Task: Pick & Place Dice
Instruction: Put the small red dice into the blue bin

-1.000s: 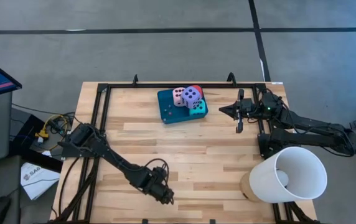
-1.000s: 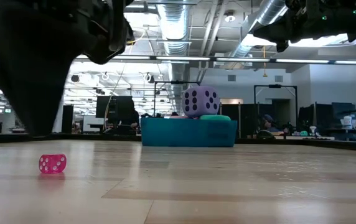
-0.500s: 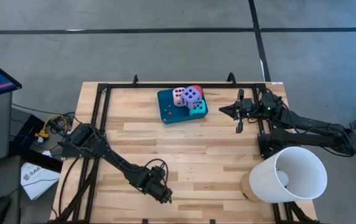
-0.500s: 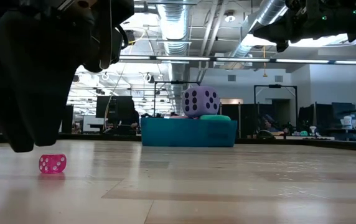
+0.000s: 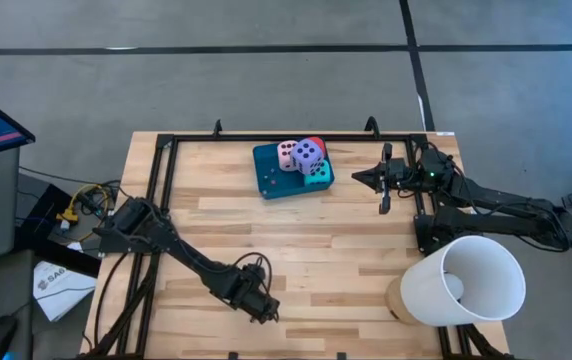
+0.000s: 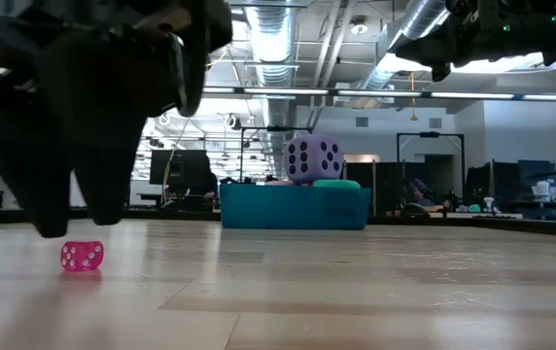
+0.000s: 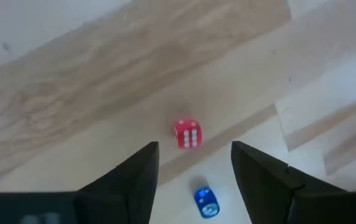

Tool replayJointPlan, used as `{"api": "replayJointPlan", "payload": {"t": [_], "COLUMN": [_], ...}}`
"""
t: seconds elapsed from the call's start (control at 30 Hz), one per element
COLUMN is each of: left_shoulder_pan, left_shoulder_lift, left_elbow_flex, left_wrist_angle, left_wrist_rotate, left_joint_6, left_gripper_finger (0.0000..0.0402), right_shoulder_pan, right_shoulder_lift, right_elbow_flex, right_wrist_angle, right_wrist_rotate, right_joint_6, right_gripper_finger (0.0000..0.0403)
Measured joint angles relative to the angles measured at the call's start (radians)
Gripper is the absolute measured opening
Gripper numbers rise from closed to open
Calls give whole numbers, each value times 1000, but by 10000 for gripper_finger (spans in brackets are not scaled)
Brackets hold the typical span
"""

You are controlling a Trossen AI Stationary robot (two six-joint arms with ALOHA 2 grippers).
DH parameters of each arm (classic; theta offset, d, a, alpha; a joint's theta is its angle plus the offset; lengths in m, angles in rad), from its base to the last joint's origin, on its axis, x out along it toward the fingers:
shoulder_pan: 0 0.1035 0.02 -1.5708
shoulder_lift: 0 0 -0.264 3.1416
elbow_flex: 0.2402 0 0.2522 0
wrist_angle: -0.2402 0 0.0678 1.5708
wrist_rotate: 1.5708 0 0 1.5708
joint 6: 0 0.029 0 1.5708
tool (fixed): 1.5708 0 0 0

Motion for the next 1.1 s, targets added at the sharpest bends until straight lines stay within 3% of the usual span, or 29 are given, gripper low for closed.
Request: {"api": "replayJointPlan", "payload": {"t": [0.33, 1.1], "left_shoulder_pan": [3, 2], "left_shoulder_lift": [0, 0], "left_elbow_flex": [0, -52], "left_wrist_angle": [0, 68], "left_wrist_rotate": [0, 4], "left_joint_6": [-2, -2], "left_gripper_finger": [156, 164], "right_shoulder_pan": [0, 0], "right_shoulder_lift": [0, 0], "right_elbow_flex": [0, 0], "right_wrist_angle": [0, 0], "right_wrist_rotate": [0, 0], "right_joint_6": [0, 0], "right_gripper_finger": [0, 0]}}
